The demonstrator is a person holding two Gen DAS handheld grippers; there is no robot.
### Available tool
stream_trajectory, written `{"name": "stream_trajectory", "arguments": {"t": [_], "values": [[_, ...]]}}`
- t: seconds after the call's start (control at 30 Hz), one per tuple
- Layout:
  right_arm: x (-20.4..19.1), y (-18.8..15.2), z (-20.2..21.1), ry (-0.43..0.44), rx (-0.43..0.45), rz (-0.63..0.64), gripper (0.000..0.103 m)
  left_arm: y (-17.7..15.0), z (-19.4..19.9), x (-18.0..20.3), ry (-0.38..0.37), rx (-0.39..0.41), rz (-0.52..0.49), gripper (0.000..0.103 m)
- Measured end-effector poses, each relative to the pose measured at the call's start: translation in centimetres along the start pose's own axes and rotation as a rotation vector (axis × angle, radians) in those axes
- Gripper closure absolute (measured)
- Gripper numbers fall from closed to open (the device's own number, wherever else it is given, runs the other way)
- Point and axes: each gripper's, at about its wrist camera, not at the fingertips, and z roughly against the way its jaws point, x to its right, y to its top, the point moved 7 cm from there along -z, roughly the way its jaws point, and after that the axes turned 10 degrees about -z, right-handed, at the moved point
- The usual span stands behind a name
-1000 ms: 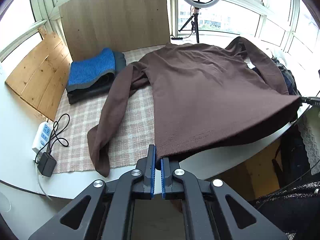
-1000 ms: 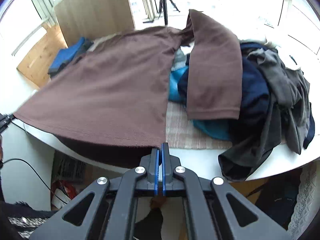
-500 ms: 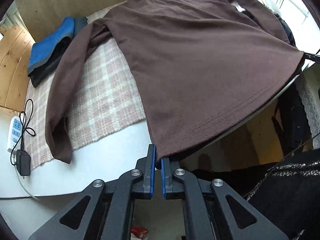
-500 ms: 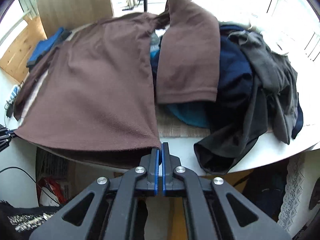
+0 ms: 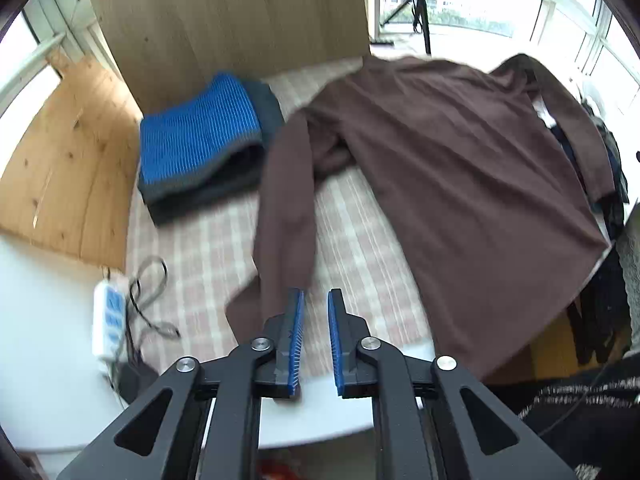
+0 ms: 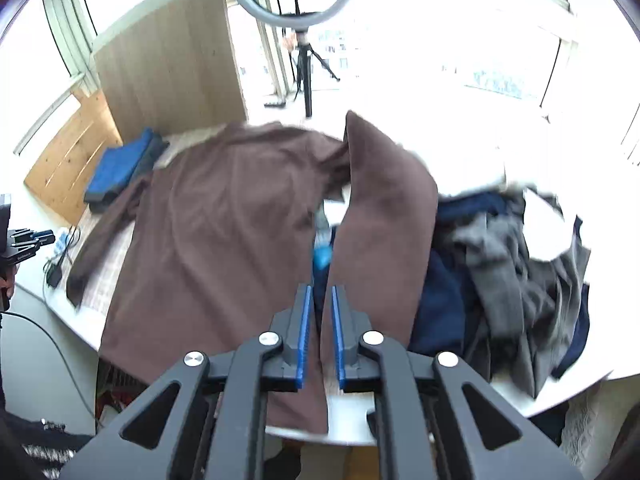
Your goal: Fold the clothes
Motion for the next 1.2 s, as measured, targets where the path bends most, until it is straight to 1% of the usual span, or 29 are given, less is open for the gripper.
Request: {"name": "stream_trajectory", "arguments": {"t": [0.07,0.13,0.2,0.23,0.27,0.33,0.37,0.4,0.47,0.57,0.63,0.7,0.73,0.8,0.9,0.93,0.97,1.0,1.07,1.13,1.17,1.2], "values": [[-1.8,4.9,-0.9,0.019,0.044,0.01,0.087,5.0,-1.6,-2.1,-0.004,0.051,0.001,0.081],[-3.6,9.8,-2.0,0.027,0.083,0.02,0.086,9.6,-4.0,-4.3,0.001,0.086,-0.008,0.074],[-5.4,13.4,-4.0,-0.005,0.087,0.056,0.085,13.1,-6.2,-5.4,-0.009,0.105,-0.007,0.062],[-5.9,14.7,-5.3,-0.014,0.075,0.061,0.082,14.9,-7.3,-5.9,-0.015,0.115,-0.006,0.06],[-6.2,15.6,-6.7,-0.018,0.057,0.058,0.079,16.0,-8.7,-5.9,-0.025,0.106,-0.012,0.057],[-6.8,17.5,-9.6,-0.024,0.021,0.051,0.078,17.8,-11.5,-5.8,-0.035,0.078,-0.032,0.057],[-7.0,18.4,-11.1,-0.028,0.003,0.048,0.076,18.2,-12.6,-5.5,-0.041,0.064,-0.042,0.057],[-6.9,18.9,-12.8,-0.037,-0.016,0.05,0.071,18.6,-13.8,-5.2,-0.049,0.05,-0.05,0.057],[-6.4,19.5,-16.6,-0.063,-0.056,0.062,0.065,19.1,-15.7,-4.7,-0.063,0.027,-0.057,0.056],[-4.7,20.1,-21.5,-0.116,-0.119,0.081,0.065,19.2,-18.1,-4.2,-0.079,0.001,-0.041,0.056],[-3.3,20.7,-24.1,-0.154,-0.157,0.1,0.065,19.1,-19.3,-4.0,-0.106,-0.02,-0.024,0.056],[-1.9,21.3,-26.7,-0.191,-0.196,0.119,0.063,19.1,-20.4,-4.0,-0.104,-0.04,-0.021,0.056],[-1.3,21.3,-27.8,-0.207,-0.23,0.131,0.062,19.0,-20.8,-4.0,-0.101,-0.05,-0.02,0.056],[-0.3,20.5,-29.5,-0.208,-0.323,0.163,0.061,18.9,-21.9,-4.1,-0.114,-0.067,-0.006,0.056],[0.3,19.0,-30.0,-0.152,-0.411,0.215,0.061,18.4,-23.4,-4.2,-0.127,-0.092,0.016,0.056],[0.6,18.8,-29.8,-0.156,-0.418,0.229,0.063,18.3,-23.8,-4.3,-0.131,-0.1,0.023,0.056],[0.9,18.7,-29.6,-0.174,-0.413,0.241,0.086,18.2,-24.3,-4.2,-0.13,-0.108,0.022,0.056],[1.2,18.7,-29.3,-0.202,-0.405,0.248,0.099,18.2,-24.7,-4.0,-0.127,-0.116,0.019,0.056],[1.4,19.3,-27.8,-0.212,-0.359,0.238,0.1,18.1,-25.0,-3.7,-0.131,-0.123,0.008,0.056],[2.1,20.5,-25.7,-0.242,-0.29,0.251,0.1,18.4,-24.7,-3.6,-0.132,-0.11,0.001,0.056],[2.9,21.1,-24.9,-0.287,-0.247,0.255,0.102,18.5,-24.6,-3.5,-0.133,-0.102,-0.002,0.056],[3.9,21.5,-24.5,-0.357,-0.217,0.249,0.101,18.8,-24.7,-3.4,-0.138,-0.104,-0.007,0.055]]}}
